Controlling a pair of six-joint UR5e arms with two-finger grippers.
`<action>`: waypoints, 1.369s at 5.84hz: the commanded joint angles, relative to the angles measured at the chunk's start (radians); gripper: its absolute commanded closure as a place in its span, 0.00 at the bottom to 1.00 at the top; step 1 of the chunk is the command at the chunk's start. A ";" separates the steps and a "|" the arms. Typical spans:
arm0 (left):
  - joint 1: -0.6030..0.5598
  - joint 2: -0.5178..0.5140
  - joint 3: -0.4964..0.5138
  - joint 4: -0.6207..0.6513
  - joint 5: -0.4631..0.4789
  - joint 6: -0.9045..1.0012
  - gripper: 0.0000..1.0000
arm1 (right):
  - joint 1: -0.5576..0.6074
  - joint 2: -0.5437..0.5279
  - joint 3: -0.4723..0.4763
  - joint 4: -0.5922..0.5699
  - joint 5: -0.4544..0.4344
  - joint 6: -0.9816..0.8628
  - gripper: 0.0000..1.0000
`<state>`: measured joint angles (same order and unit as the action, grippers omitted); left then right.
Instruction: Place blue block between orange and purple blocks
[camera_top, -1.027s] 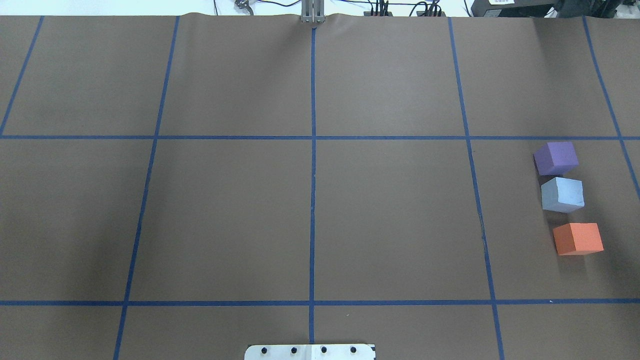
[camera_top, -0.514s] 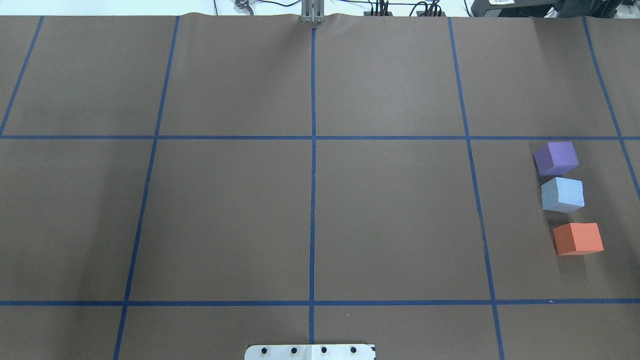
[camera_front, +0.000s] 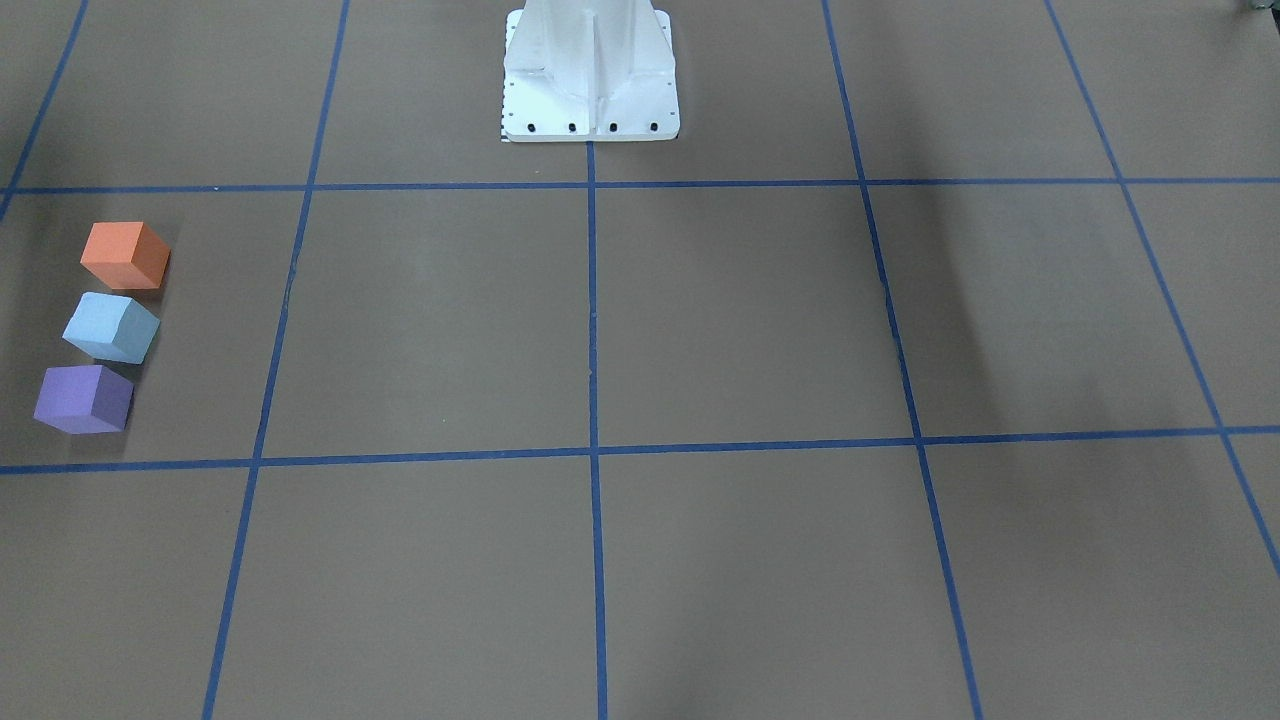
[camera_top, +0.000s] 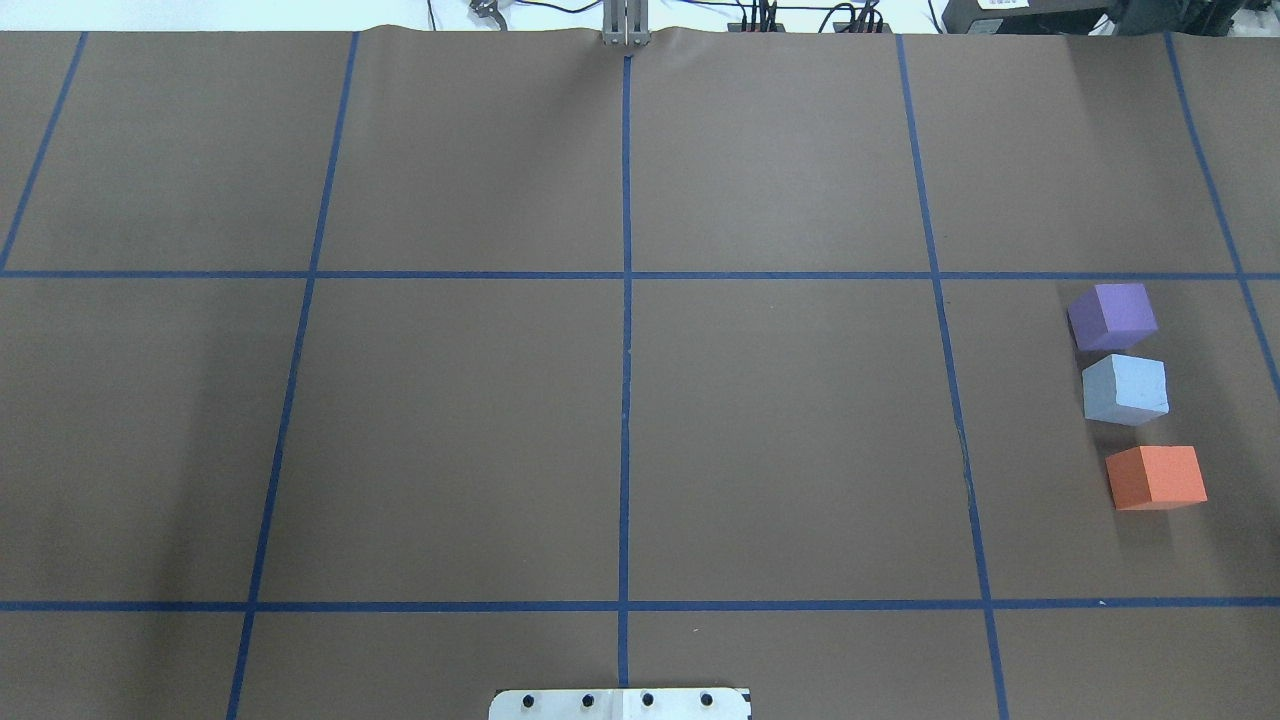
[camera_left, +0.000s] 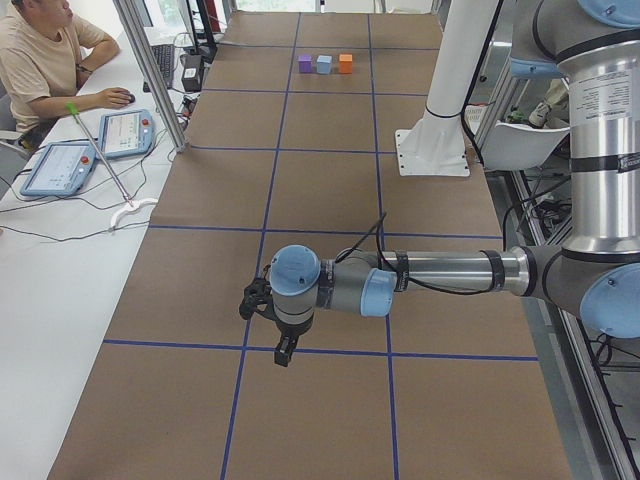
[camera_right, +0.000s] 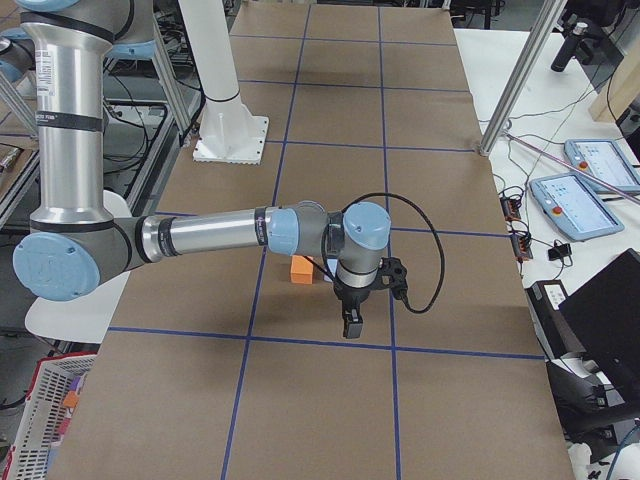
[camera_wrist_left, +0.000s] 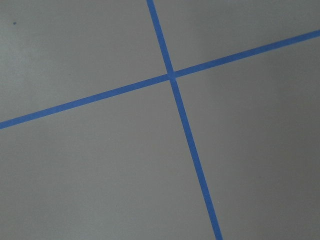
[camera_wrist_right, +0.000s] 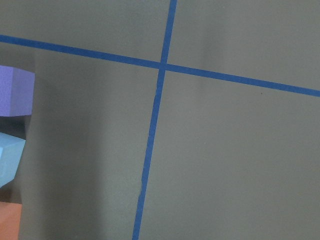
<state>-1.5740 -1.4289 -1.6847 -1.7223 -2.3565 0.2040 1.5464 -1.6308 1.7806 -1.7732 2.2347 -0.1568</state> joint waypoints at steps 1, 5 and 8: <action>0.000 0.002 -0.001 -0.016 0.000 0.000 0.00 | 0.000 -0.003 -0.006 0.001 0.000 -0.006 0.00; -0.001 0.002 -0.001 -0.016 0.003 0.000 0.00 | 0.000 -0.012 0.016 0.001 0.002 -0.007 0.00; -0.001 0.004 0.000 -0.016 0.006 -0.005 0.00 | 0.000 -0.032 0.074 0.001 0.000 -0.007 0.00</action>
